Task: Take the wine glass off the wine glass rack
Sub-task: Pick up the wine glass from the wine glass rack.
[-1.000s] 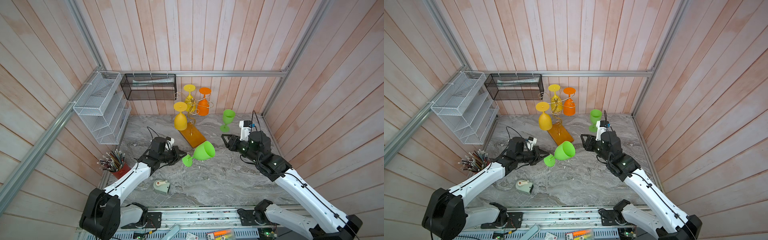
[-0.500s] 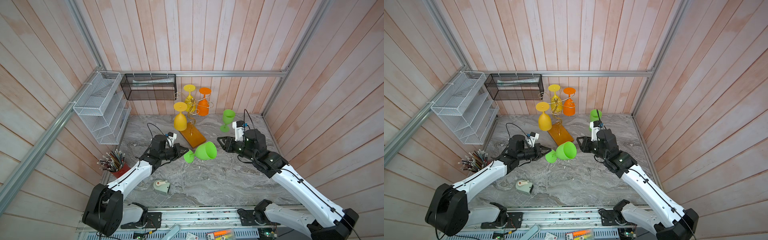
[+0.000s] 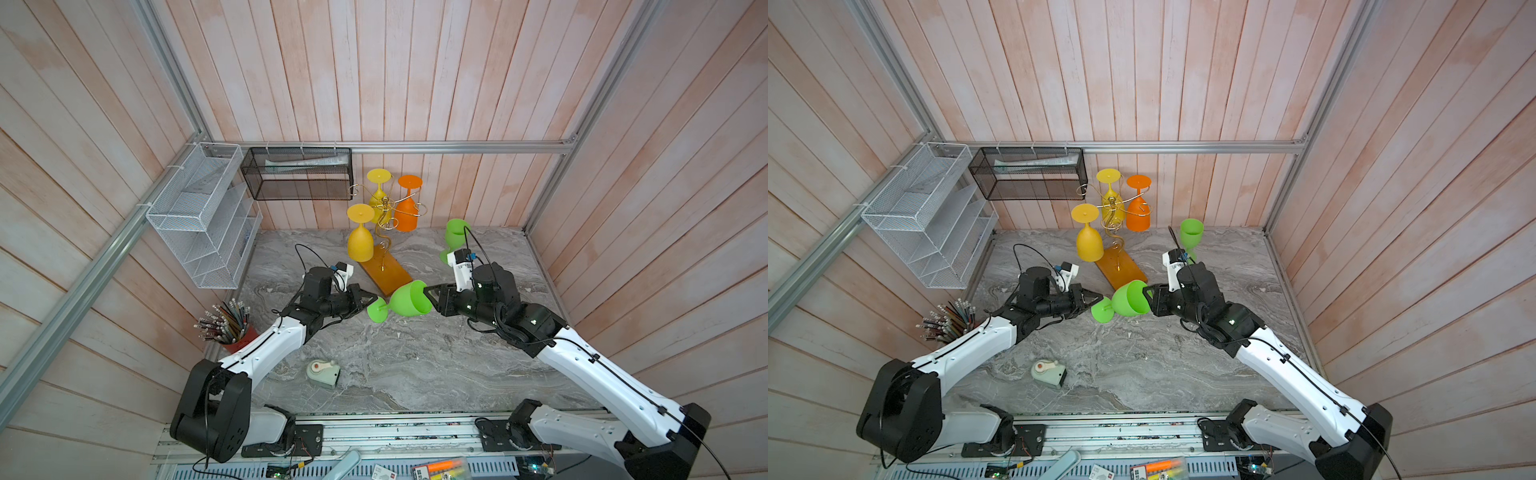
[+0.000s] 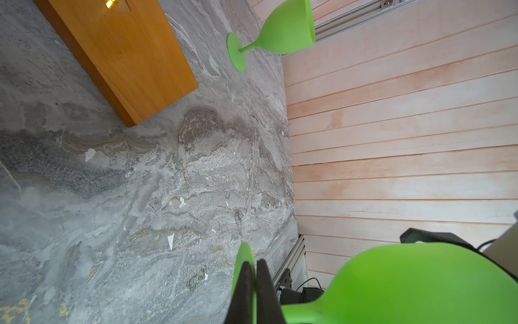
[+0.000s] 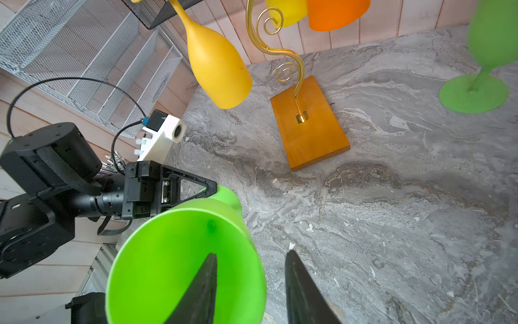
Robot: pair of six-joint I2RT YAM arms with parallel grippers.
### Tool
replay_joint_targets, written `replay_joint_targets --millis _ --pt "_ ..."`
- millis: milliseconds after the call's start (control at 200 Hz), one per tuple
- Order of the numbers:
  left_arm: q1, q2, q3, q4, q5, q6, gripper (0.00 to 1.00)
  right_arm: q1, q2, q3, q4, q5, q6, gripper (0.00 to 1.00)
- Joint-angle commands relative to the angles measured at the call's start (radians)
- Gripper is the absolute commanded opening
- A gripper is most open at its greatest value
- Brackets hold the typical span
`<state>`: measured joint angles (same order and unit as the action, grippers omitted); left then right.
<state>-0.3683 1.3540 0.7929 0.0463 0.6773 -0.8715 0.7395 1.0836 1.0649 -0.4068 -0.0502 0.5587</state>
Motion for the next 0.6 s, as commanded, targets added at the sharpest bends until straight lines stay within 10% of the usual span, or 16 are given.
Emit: replay_joint_targets --millis 0,595 --pt "0.006 0.007 0.038 0.041 0.019 0.009 0.00 0.016 0.025 0.015 -0.028 0.015 -0.022 0.37" --pt "0.011 0.001 0.037 0.029 0.025 0.012 0.00 0.020 0.082 0.055 -0.036 0.033 -0.025 0.00"
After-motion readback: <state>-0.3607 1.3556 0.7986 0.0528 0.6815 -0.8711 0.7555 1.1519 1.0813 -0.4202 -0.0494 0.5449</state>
